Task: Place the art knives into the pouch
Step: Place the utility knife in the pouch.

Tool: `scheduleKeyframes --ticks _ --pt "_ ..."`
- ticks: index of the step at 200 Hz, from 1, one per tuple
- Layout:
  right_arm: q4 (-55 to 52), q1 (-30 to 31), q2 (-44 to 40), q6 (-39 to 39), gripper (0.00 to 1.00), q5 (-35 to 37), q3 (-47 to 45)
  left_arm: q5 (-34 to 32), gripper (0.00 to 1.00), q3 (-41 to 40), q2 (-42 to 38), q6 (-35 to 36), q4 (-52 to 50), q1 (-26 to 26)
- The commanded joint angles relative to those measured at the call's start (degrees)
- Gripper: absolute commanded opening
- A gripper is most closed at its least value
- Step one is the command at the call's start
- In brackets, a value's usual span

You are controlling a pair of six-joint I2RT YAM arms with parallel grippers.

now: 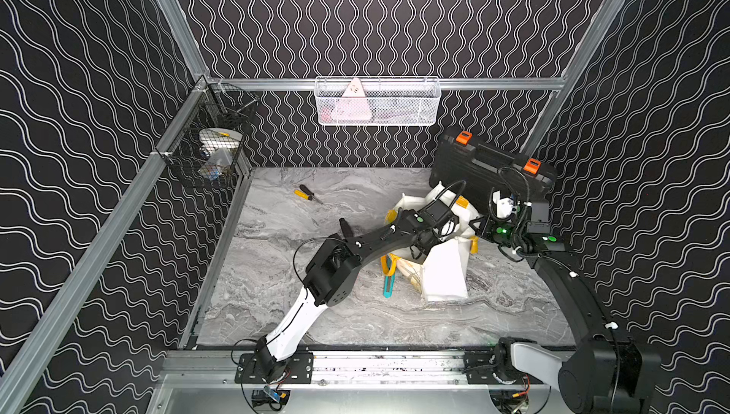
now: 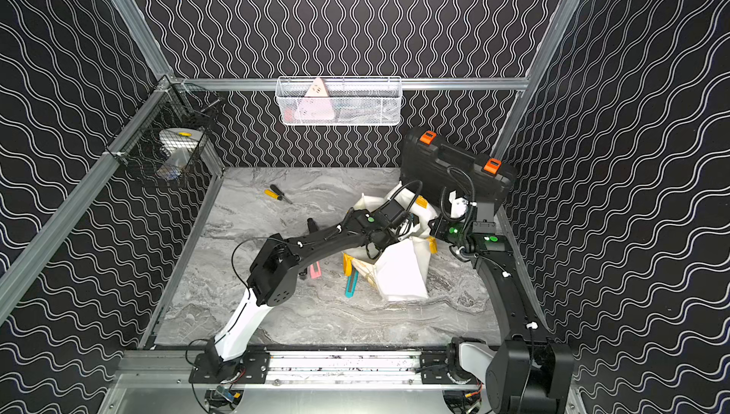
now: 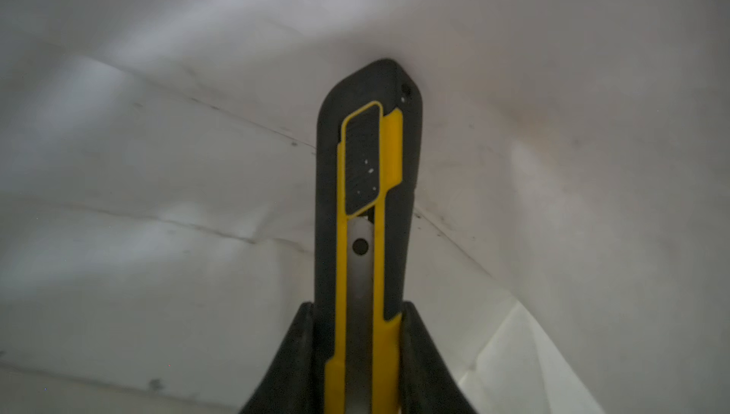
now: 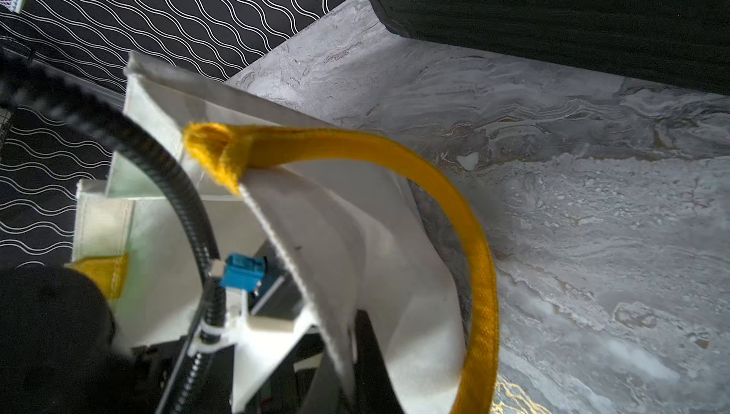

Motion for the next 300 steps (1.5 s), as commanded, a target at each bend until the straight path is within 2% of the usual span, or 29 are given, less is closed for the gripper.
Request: scheduleKeyframes --ticks 1,39,74,127,193,215,266,300 --pt "1.8 0.1 -0.3 0.2 0.00 -0.7 0.1 0.6 0.00 0.2 2.1 -0.3 -1.3 -1.2" --pt "1.8 0.1 -1.0 0.5 0.00 0.3 0.2 -3.8 0.00 1.1 5.9 1.6 -7.0 -1.6" --pt "0.9 0.0 -1.0 1.3 0.00 2.2 1.4 -10.9 0.00 1.0 6.4 3.7 -12.4 -0.6" --pt "1.4 -0.7 -1.2 2.4 0.00 5.0 2.8 -14.3 0.00 -3.2 4.1 5.4 -15.0 5.1" --pt "-2.9 -0.9 -1.4 -0.1 0.00 11.5 4.9 -17.1 0.00 -1.9 3.6 5.1 -17.2 6.7" --pt "-3.8 -0.9 -1.6 -0.1 0.00 13.8 5.4 -17.2 0.00 -4.4 2.1 4.2 -15.8 6.7" --pt "-1.0 -1.1 0.3 1.2 0.00 6.9 4.6 -16.6 0.00 -5.6 -0.1 2.7 -13.7 6.6" --pt "0.8 -1.1 0.4 1.9 0.00 4.6 3.5 -16.7 0.00 -2.9 -0.1 2.3 -15.0 6.4"
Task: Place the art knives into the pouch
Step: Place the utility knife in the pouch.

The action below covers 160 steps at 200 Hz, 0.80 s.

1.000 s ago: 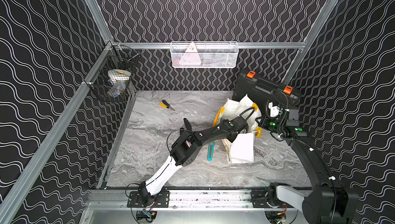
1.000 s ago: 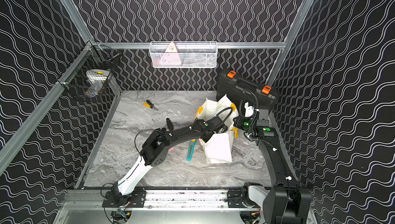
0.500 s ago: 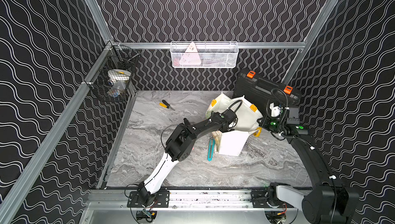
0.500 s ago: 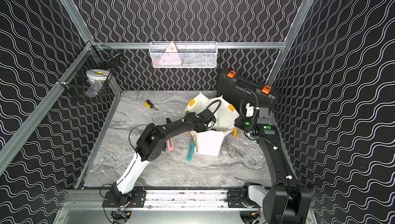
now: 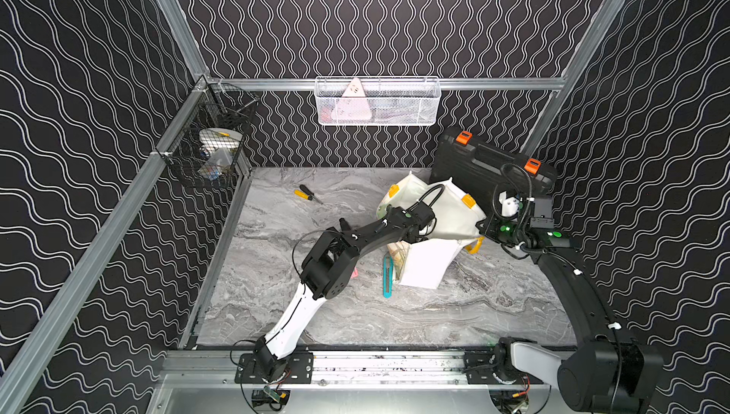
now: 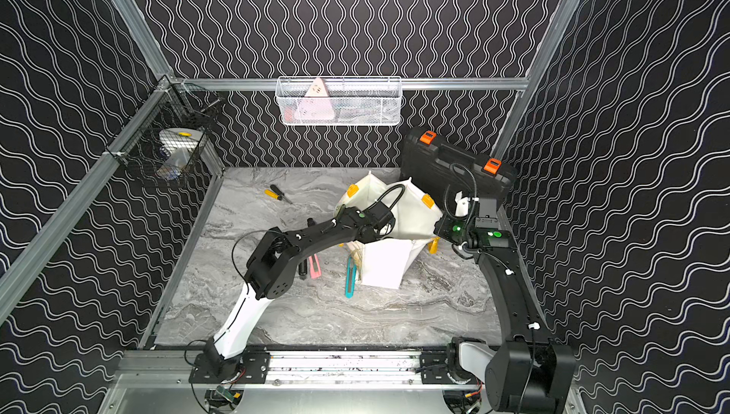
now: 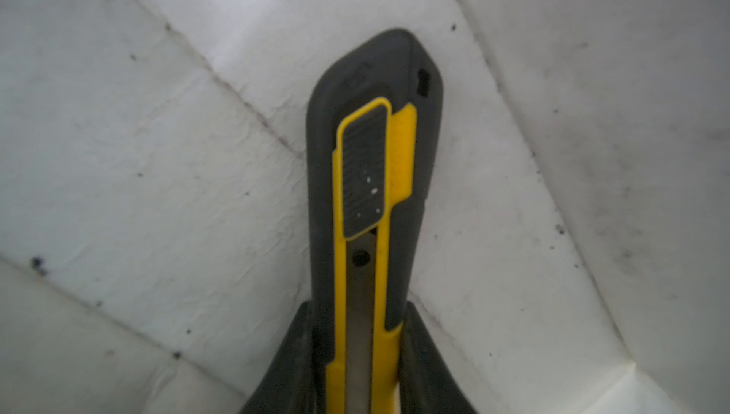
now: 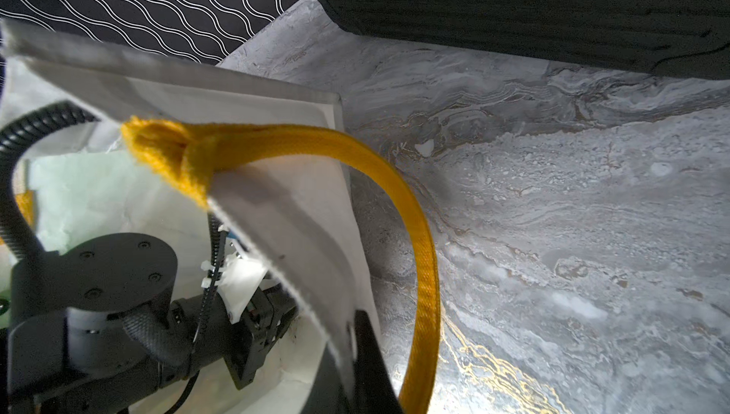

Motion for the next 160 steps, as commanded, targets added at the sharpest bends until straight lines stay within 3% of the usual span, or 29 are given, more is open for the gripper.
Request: scheduleKeyframes --ticks 1,38,160 --pt "7.5 -0.2 -0.1 0.5 0.00 -0.9 -0.4 -2.8 0.00 1.6 -0.2 -0.9 -5.9 0.2" --pt "9.8 -0.2 0.4 1.1 0.00 -4.1 -1.4 -2.2 0.16 -0.8 -3.5 -1.3 -3.0 0.0" --pt "8.1 -0.1 1.2 -1.4 0.00 -5.8 -0.3 7.1 0.45 -2.6 -8.5 -6.0 8.2 -2.0"
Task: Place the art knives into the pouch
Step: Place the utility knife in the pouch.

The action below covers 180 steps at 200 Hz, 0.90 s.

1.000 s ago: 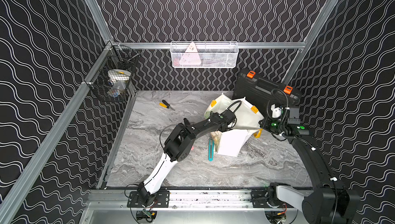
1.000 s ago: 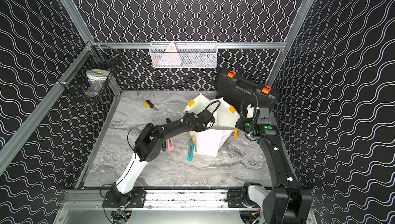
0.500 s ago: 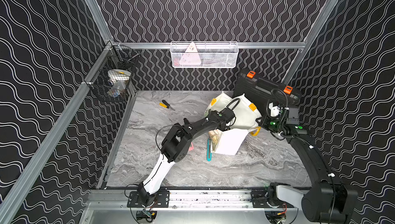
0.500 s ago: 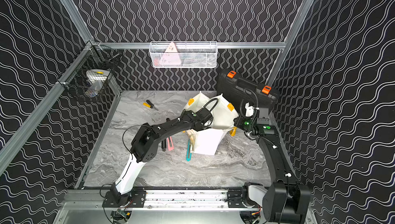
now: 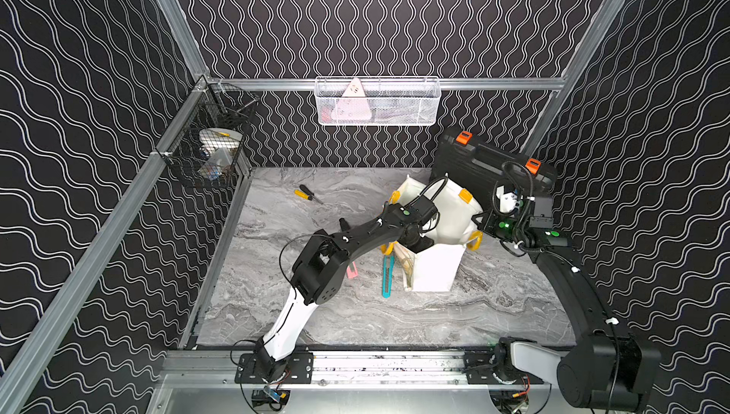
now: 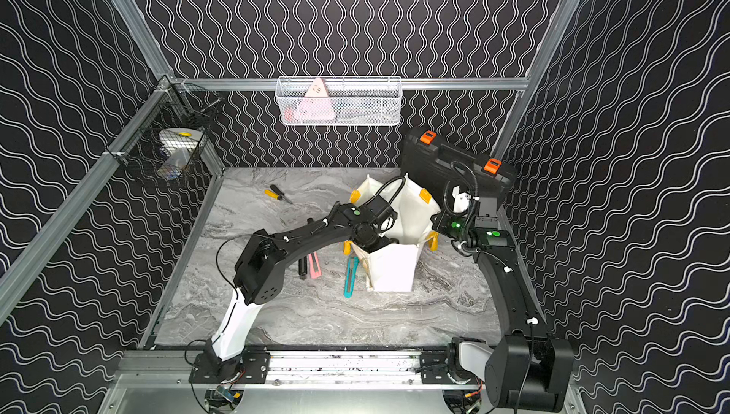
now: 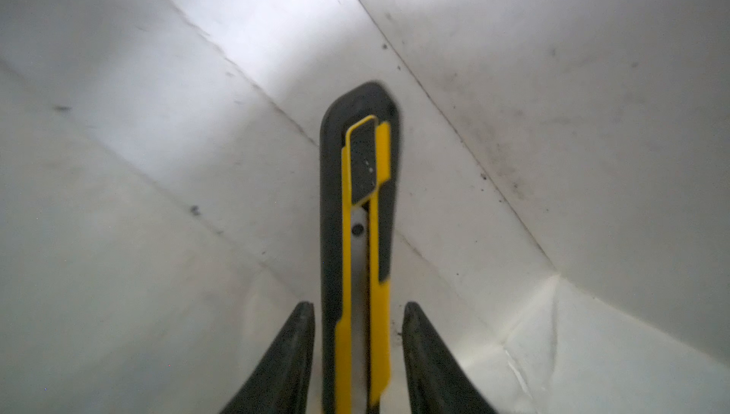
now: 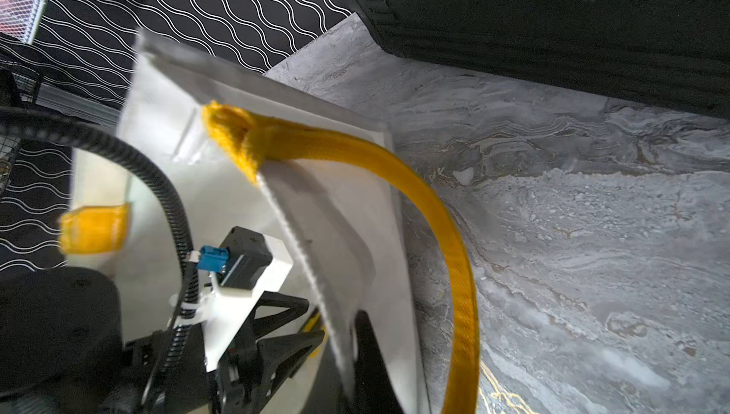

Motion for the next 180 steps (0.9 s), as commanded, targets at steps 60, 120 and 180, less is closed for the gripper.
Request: scheduleKeyframes --ticks 60,120,180 --pt "2.5 0.0 0.9 -1.2 0.00 -0.8 -0.4 1.3 0.51 5.7 -2.7 -2.6 3.2 -0.8" --pt "3.8 0.0 1.3 -0.9 0.00 -0.5 -1.6 0.1 0.55 9.1 -6.8 -2.0 2.2 -0.8" --pt "5.3 0.0 2.0 -0.7 0.00 0.7 -2.1 0.3 0.58 10.8 -13.7 -2.5 1.8 0.4"
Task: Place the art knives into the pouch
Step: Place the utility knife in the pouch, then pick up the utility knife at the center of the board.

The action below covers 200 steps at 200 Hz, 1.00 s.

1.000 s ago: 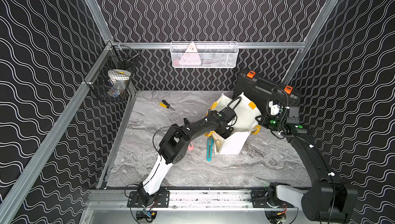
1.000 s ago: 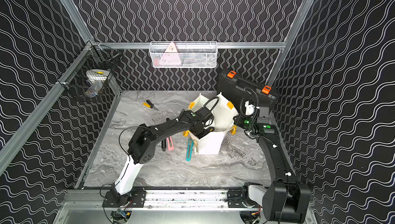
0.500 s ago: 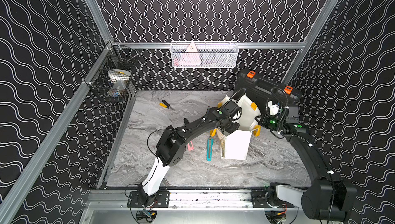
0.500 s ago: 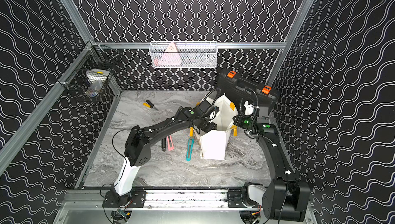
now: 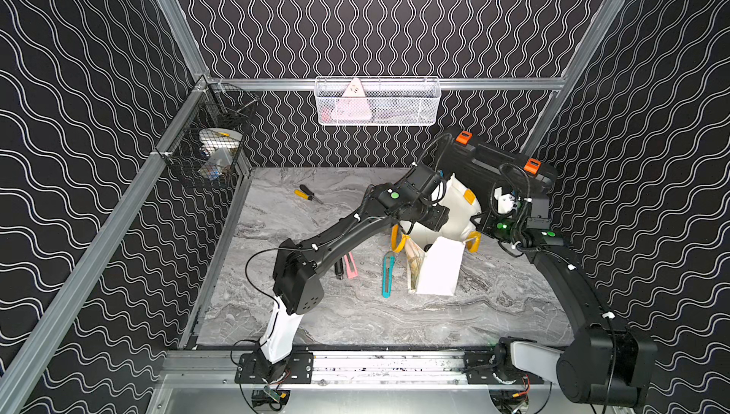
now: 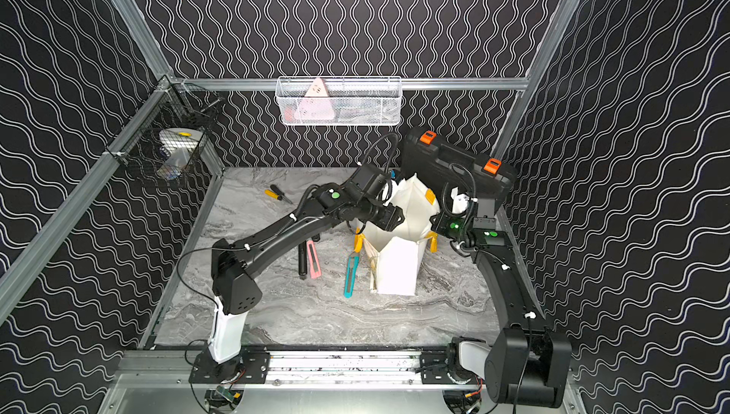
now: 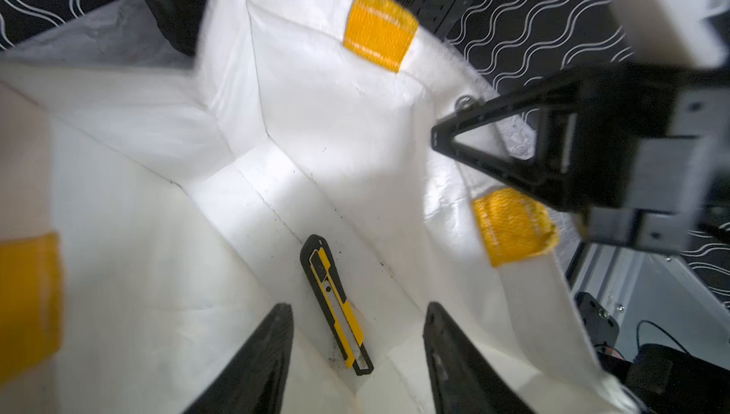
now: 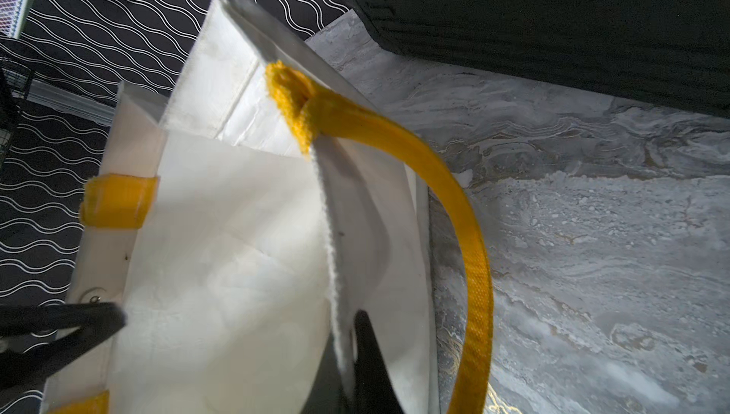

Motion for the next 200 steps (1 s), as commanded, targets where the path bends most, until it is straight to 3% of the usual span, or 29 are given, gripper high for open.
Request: scheduleKeyframes --ticks 1,51,105,151,200 --pt "2.2 0.0 0.6 -0.3 0.00 0.9 -0.2 0.1 0.58 0.5 -2.7 -0.3 -0.4 0.7" --pt "1.9 -0.1 0.8 -0.4 0.00 1.4 -0.3 -4.6 0.58 -3.9 -11.4 0.4 -1.6 3.1" --pt "1.9 -0.1 -0.1 0.2 0.00 1.5 -0.5 -17.0 0.58 -20.5 -22.2 -2.1 -4.9 8.5" --pt "3.1 -0.4 1.0 2.1 0.00 1.7 -1.2 -17.1 0.58 -43.0 -29.2 -7.7 2.4 10.5" --pt "6.1 -2.8 1.3 4.7 0.00 3.1 -3.6 -15.3 0.58 -51.6 -26.1 -8.9 9.3 10.6"
